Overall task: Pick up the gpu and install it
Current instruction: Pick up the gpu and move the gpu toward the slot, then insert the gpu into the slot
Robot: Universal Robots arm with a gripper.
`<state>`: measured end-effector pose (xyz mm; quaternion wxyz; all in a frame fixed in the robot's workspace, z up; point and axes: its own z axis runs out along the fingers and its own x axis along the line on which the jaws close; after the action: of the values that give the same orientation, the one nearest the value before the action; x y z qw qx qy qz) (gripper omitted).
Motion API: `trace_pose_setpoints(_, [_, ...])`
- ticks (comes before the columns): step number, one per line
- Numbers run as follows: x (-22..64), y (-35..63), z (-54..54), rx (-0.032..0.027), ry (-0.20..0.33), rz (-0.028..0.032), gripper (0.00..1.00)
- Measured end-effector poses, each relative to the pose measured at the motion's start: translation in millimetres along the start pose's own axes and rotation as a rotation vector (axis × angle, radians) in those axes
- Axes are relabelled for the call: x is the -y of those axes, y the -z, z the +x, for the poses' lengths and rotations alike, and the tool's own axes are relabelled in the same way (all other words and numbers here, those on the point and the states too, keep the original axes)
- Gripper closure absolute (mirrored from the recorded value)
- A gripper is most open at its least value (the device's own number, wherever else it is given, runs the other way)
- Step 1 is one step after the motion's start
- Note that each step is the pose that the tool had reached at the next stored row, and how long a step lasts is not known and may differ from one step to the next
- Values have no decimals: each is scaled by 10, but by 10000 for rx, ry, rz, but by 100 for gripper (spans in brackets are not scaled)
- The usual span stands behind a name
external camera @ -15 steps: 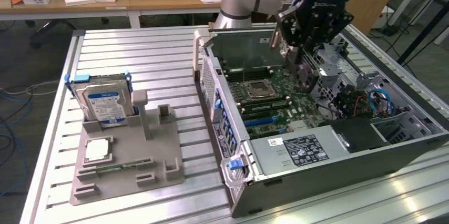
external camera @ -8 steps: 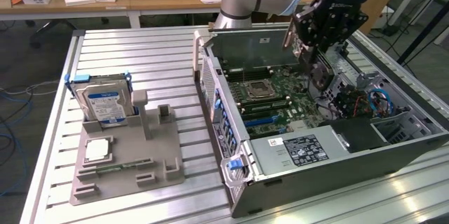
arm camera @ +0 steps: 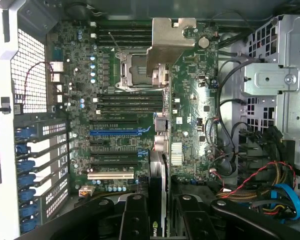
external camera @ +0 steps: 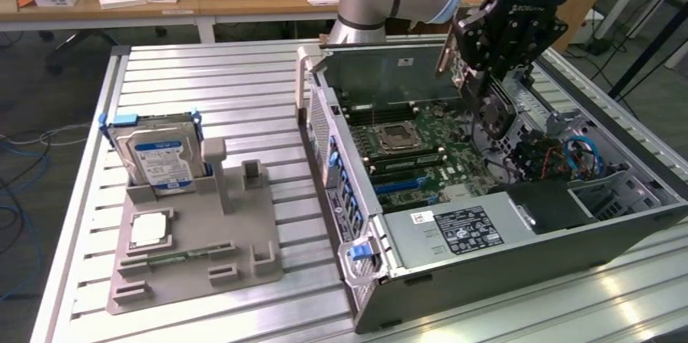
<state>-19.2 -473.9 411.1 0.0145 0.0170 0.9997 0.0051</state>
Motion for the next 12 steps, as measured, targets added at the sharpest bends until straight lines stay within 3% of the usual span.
trace_pose_setpoints(12, [0,-19,1,1,0,-6,73])
